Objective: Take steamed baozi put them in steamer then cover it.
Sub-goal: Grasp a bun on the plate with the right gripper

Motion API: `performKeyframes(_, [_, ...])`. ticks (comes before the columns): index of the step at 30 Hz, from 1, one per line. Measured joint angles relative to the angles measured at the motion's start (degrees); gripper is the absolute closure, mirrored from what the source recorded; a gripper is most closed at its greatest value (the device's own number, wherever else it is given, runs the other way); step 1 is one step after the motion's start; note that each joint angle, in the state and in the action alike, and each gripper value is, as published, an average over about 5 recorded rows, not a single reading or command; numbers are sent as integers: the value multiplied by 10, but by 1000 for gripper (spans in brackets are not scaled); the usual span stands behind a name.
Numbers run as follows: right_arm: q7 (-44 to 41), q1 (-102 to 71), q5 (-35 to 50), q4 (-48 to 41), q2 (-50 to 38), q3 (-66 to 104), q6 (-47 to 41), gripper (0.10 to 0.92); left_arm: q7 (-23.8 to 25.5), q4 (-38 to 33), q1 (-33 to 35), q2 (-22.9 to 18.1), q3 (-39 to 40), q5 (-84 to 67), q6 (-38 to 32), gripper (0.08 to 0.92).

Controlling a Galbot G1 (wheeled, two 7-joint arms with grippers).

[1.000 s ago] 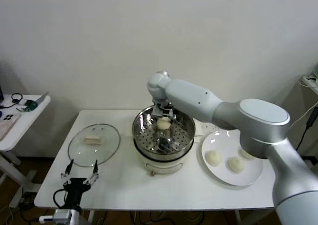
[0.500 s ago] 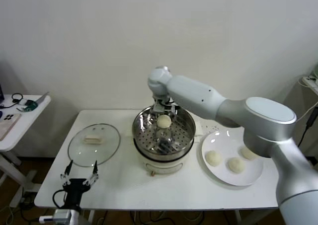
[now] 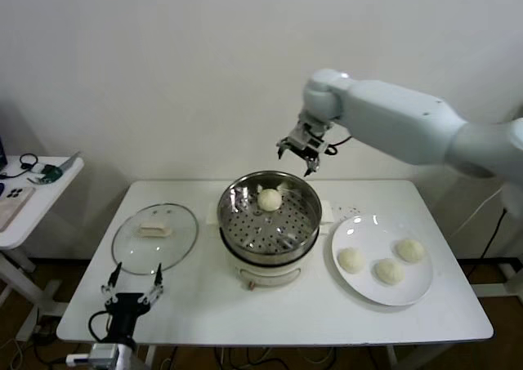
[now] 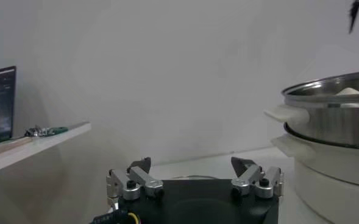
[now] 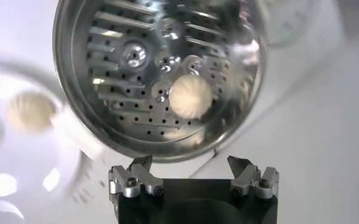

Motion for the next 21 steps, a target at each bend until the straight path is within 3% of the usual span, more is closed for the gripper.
performKeyframes(11, [10, -44, 54, 77, -160, -23, -119, 203, 0, -2, 4, -3, 3, 2, 1, 177])
performKeyframes(21, [-3, -162, 37, 69, -204, 33, -151, 203, -2, -9, 13, -8, -1, 7, 3, 177])
